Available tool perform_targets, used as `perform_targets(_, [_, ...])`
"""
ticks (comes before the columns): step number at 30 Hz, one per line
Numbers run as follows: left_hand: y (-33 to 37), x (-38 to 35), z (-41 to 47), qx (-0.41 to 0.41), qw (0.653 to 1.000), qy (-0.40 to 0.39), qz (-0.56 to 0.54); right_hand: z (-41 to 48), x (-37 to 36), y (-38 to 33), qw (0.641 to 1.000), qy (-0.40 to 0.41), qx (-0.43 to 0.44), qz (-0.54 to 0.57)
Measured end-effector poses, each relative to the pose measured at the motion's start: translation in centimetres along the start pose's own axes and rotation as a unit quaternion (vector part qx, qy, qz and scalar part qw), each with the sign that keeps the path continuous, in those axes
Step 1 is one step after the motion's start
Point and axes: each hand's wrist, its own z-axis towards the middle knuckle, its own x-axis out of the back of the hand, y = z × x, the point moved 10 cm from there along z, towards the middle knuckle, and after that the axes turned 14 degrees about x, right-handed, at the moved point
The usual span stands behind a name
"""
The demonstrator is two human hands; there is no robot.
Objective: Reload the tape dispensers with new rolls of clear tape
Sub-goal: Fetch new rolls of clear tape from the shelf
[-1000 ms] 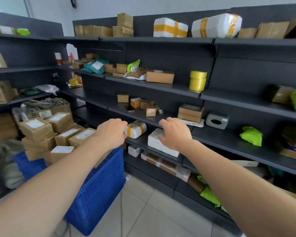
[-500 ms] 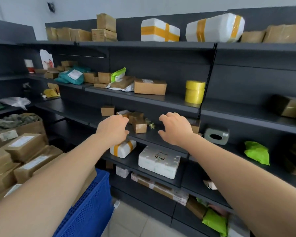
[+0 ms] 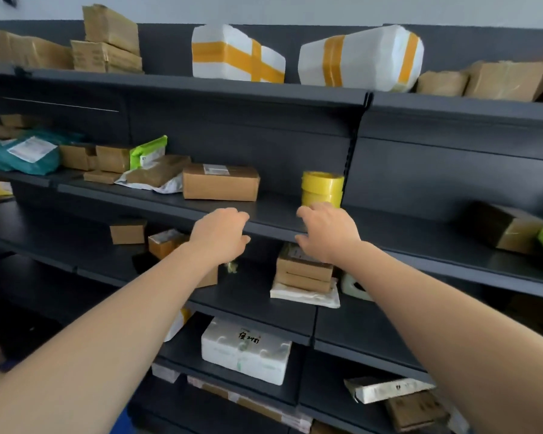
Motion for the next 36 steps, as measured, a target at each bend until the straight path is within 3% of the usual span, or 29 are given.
perform_targets(10, [6.7, -3.0, 13.2, -0.064, 0.995, -0.009, -0.071, 6.9, -4.2, 11.2, 0.995, -0.019, -0.096, -0.035])
perform_targets(16, [10.0, -4.4, 20.2, -0.098, 0.986, -0.024, -0.13, 10.2, -4.9, 16.4, 0.986, 0.021, -0.156, -0.055])
perform_targets(20, [11.3, -5.7, 23.8, -0.088, 0.976, -0.032, -0.197, 11.2, -5.4, 18.9, 0.977, 0.07, -0.197, -0.031])
perform_targets(24, [12.5, -8.4, 26.7, -0.02, 0.941, -0.125, -0.312, 11.6, -7.5, 22.0, 0.957, 0.085, -0.265, 0.081])
perform_targets(29, [13.8, -12.8, 27.5, 0.071, 0.847, -0.297, -0.436, 11.3, -11.5, 24.6, 0.873, 0.074, -0.379, 0.297])
perform_targets(34, [14.7, -15.7, 26.4, 0.117, 0.751, -0.432, -0.486, 10.1, -16.7, 23.2, 0.669, 0.042, -0.465, 0.578])
perform_targets(36, [14.7, -16.4, 25.9, 0.132, 0.726, -0.469, -0.486, 10.1, -17.3, 22.9, 0.633, 0.031, -0.467, 0.617])
